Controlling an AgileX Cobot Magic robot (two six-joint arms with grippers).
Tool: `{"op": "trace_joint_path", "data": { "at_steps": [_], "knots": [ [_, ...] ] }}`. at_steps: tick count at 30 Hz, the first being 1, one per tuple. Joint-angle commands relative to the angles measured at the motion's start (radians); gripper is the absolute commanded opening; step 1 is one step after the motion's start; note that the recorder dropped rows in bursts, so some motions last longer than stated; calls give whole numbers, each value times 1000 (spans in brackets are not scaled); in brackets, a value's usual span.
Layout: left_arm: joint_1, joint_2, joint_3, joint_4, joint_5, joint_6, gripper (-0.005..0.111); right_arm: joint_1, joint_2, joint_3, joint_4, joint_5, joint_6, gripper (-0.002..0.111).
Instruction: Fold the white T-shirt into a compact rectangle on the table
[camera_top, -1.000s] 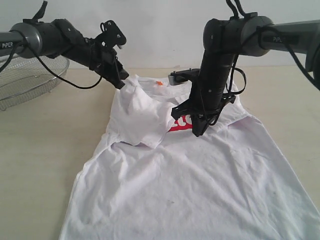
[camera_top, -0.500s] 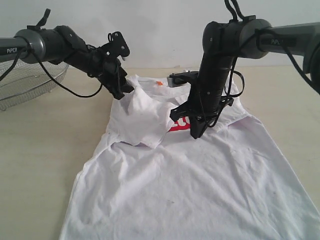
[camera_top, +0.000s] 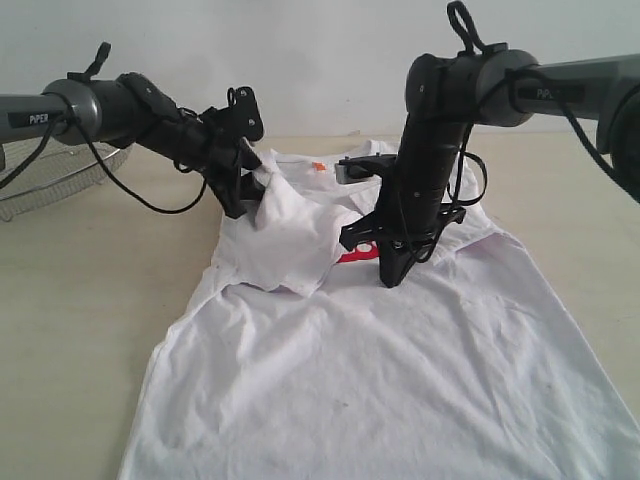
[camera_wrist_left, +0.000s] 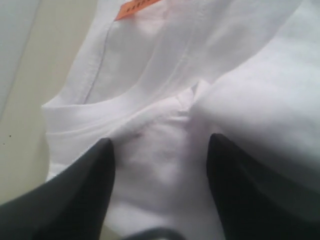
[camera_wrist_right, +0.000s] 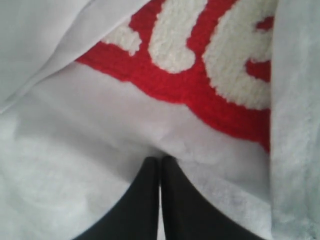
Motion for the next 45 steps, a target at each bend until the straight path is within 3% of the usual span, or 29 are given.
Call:
{"op": "trace_joint_path", "data": {
  "at_steps": [1,4,7,14,20,29,35,39,42,45],
  "knots": [
    [2,17,-3,-61,-26,31,49,0,24,3,18,2,-18,0],
    [2,40,-3,-61,-20,31,32,0,23,3,18,2,-18,0],
    [2,47,-3,-59,-22,31,5,0,23,3,17,2,-20,0],
    [9,40,-5,-45,-111,-60,5,0,15,3,7,2,-26,0],
    [14,40,-5,112,-191,-245,5,0,17,3,-38,2,-2,0],
    [57,40,-5,177,-172,-325,5,0,17,3,-45,2,-2,0],
    [63,-25,-5,144,-174,-355,5,0,17,3,-45,2,-2,0],
    [42,-103,-5,77,19,-450,5,0,17,3,-47,2,-2,0],
    [0,-103,-5,140,140,-621,5,0,17,3,-50,2,-11,0],
    [-42,-100,-5,237,159,-768,5,0,17,3,-50,2,-13,0]
  ]
}}
